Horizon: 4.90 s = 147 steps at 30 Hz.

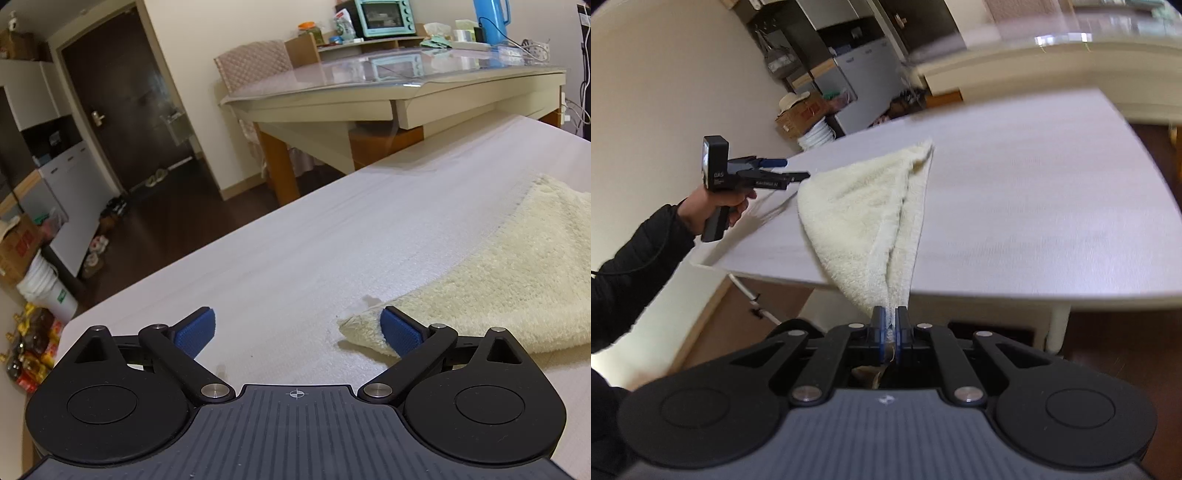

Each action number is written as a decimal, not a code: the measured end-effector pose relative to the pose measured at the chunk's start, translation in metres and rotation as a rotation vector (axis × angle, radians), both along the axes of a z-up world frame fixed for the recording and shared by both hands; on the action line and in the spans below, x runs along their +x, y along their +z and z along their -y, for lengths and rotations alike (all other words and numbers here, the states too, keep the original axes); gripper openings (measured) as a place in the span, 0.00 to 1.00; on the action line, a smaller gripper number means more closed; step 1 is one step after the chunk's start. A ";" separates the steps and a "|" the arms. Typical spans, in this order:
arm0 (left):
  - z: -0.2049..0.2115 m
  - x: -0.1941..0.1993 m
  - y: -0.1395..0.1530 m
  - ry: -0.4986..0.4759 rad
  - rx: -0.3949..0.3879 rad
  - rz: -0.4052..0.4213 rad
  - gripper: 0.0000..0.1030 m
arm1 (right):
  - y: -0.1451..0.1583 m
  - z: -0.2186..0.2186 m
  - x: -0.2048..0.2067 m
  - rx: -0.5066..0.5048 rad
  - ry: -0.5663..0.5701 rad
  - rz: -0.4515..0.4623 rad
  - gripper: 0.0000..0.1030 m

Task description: Fold towel

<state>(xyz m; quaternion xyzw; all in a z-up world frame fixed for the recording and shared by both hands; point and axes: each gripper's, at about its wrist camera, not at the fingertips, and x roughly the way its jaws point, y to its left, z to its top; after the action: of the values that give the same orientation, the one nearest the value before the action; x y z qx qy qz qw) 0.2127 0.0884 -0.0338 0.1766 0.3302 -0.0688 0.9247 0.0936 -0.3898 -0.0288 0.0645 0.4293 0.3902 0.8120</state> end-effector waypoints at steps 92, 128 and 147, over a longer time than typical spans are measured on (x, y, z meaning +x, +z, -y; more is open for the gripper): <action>-0.012 -0.001 -0.003 -0.010 -0.046 0.003 0.99 | 0.023 -0.132 0.136 -0.062 0.351 0.031 0.12; -0.009 0.000 -0.002 -0.034 -0.021 0.006 1.00 | 0.081 -0.127 0.147 0.244 0.337 -0.029 0.06; -0.073 -0.030 0.016 0.072 -0.080 0.055 0.99 | 0.075 -0.298 0.185 0.166 0.559 -0.045 0.06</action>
<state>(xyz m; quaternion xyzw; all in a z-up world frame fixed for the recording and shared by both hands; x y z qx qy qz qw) 0.1830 0.1612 -0.0179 0.1292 0.3079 -0.0439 0.9416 0.2788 -0.0917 0.0463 0.0188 0.4148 0.6310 0.6553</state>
